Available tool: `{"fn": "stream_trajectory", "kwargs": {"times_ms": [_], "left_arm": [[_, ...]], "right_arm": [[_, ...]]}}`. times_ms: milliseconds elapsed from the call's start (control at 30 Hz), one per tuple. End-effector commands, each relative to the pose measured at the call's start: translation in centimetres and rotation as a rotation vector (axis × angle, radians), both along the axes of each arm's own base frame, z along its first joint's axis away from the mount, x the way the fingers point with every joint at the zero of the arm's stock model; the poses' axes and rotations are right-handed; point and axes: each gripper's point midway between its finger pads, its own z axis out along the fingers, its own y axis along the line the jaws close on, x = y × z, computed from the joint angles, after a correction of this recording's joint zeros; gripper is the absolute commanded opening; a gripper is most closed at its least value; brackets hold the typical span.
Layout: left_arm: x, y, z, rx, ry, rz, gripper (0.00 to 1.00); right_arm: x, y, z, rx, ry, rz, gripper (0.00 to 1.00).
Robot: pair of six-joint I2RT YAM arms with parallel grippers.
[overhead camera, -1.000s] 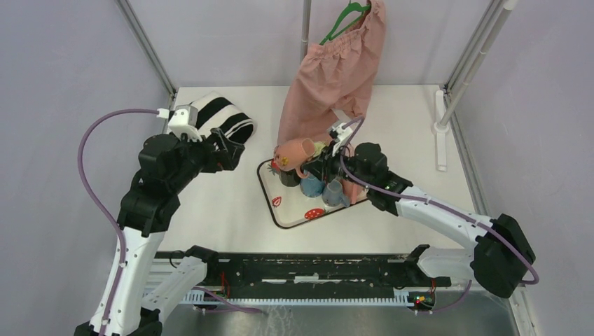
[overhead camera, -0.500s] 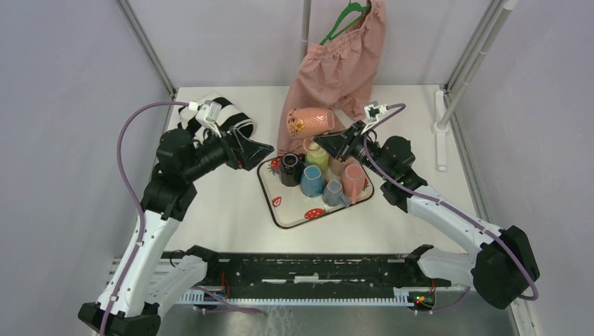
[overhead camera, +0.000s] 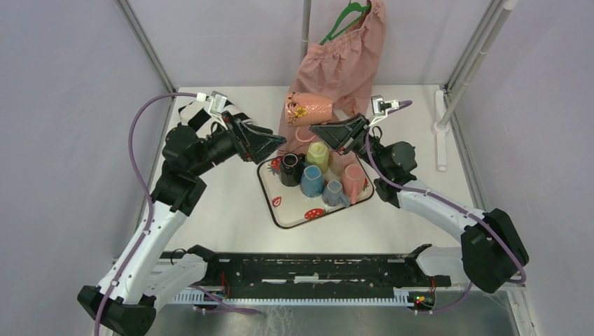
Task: Turn the mug right side up
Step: Turn over the cup on the tray.
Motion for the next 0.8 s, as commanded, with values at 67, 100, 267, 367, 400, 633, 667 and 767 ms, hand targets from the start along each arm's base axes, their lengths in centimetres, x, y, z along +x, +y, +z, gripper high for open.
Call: {"fn": "stream_trajectory", "kwargs": {"times_ms": [67, 100, 267, 367, 400, 633, 667, 767], "left_arm": [[0.2, -1.4, 3.4, -0.087, -0.075, -0.039, 0.91], [0.3, -1.6, 3.6, -0.089, -0.084, -0.039, 0.89], [1.4, -2.1, 4.3, -0.081, -0.108, -0.032, 0.88], [1.4, -2.9, 4.9, -0.094, -0.121, -0.059, 0.88], [1.4, -3.1, 5.1, -0.099, -0.126, -0.066, 0.88], [1.6, -4.6, 5.8, -0.11, -0.149, -0.1, 0.86], [1.6, -4.7, 6.0, -0.109, -0.153, -0.105, 0.85], [1.6, -5.3, 6.1, -0.105, -0.157, -0.124, 0.81]], "right_arm": [[-3.0, -1.3, 8.6, 0.217, -0.211, 0.083, 0.0], [-3.1, -1.3, 8.7, 0.221, -0.212, 0.085, 0.0], [-3.1, -1.4, 9.4, 0.248, -0.205, 0.098, 0.0], [-3.3, -1.1, 9.6, 0.271, -0.198, 0.122, 0.0], [-3.3, -1.0, 9.6, 0.278, -0.194, 0.13, 0.0], [-3.7, -0.5, 9.8, 0.288, -0.187, 0.142, 0.0], [-3.8, -0.4, 9.9, 0.288, -0.19, 0.146, 0.0], [-3.9, -0.1, 10.1, 0.285, -0.194, 0.153, 0.0]]}}
